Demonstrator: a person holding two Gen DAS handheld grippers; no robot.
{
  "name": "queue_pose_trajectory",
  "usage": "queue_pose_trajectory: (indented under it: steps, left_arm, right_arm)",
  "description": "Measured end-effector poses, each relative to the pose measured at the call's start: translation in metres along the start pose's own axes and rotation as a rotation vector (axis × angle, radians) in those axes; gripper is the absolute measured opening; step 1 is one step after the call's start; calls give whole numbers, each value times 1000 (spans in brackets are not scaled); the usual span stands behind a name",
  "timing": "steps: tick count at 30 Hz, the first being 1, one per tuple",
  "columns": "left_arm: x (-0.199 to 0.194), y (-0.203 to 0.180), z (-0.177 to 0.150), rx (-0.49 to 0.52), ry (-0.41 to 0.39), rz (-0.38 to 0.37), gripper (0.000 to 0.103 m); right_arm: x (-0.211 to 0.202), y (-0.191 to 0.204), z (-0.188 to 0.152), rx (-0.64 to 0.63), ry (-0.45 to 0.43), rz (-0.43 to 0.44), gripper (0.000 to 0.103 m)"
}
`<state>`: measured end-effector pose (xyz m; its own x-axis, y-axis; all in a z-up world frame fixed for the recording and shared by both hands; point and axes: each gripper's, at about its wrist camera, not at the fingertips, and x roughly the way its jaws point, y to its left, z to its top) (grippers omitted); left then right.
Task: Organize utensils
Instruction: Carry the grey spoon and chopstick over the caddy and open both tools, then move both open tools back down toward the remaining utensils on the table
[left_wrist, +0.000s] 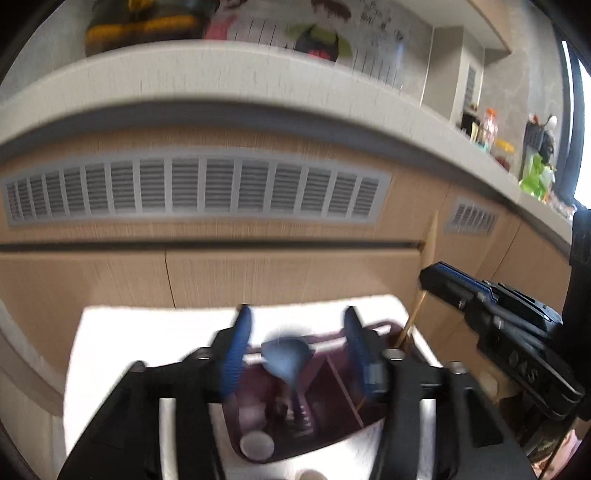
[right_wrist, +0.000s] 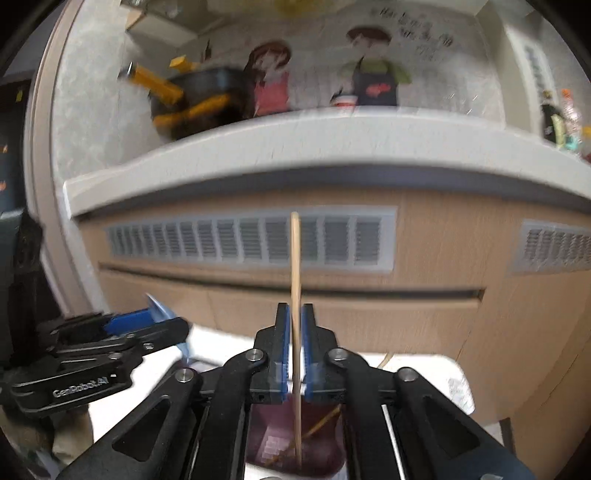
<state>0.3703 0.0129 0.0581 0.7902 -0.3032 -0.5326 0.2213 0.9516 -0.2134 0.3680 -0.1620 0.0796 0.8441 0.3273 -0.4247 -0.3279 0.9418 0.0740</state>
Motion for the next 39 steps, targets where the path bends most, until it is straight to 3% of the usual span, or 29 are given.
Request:
queue_pose_trajectory:
  steps: [1,2,5,11,14,16,24,28,32,36,39]
  left_arm:
    - [1,0,-5,-1,9,6,57]
    - [0,0,-9,1,17,11,57]
    - [-9,1,-19,-8,25,31,57]
    - [-38,13,-40,-44,43,99,57]
    - [-59,23,-60,-77,62,135,58]
    - [-73,30,-76,-105,83,139,59]
    - [-124,47,-159,-173,229,231,60]
    - [-143,40,-204,-196,325,223,60]
    - [-152,22,-239,-219,425,161,60]
    - [-147,5,-258,-228,501,120,60]
    - [-140,-3,-252,-220,490,136,60]
  right_arm:
    - [2,0,-4,0,21,0,37]
    - [3,-2,-10,7,35,-19,42]
    - [-3,-3,-23,3,44,-52,45]
    - [-27,1,-50,-21,88,-89,65]
    - [-42,10,-63,-50,111,-101,76]
    - [-54,19,-73,-84,114,-129,90]
    - [-85,58,-117,-214,177,-137,95]
    - [-91,80,-146,-304,214,-136,96]
    - [-94,84,-169,-336,242,-162,96]
    - [-98,71,-179,-278,272,-174,96]
    - [-102,62,-183,-252,274,-192,96]
